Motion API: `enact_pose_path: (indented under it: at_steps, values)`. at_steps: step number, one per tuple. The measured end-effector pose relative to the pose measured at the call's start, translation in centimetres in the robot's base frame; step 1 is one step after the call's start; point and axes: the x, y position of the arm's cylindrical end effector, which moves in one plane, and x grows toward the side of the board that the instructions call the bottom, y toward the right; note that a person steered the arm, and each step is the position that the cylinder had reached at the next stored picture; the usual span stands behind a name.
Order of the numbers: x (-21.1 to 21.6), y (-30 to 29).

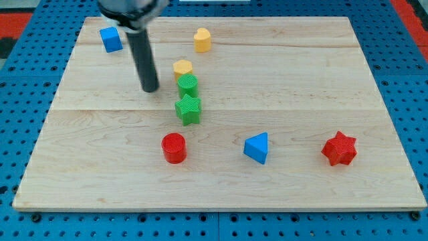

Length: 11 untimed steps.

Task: Move the green circle to the top center

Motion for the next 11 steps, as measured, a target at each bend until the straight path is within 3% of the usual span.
enact_pose_path:
  at_steps: [3, 4, 5, 6, 8, 9, 11]
  values:
    - [-1.8, 18.7]
    - [-7.4, 20.6]
    - [-12.3, 20.9]
    - [-13.7, 19.7]
    - [-11.5, 16.3]
    - [-14.8, 15.2]
    - [-15.3, 17.5]
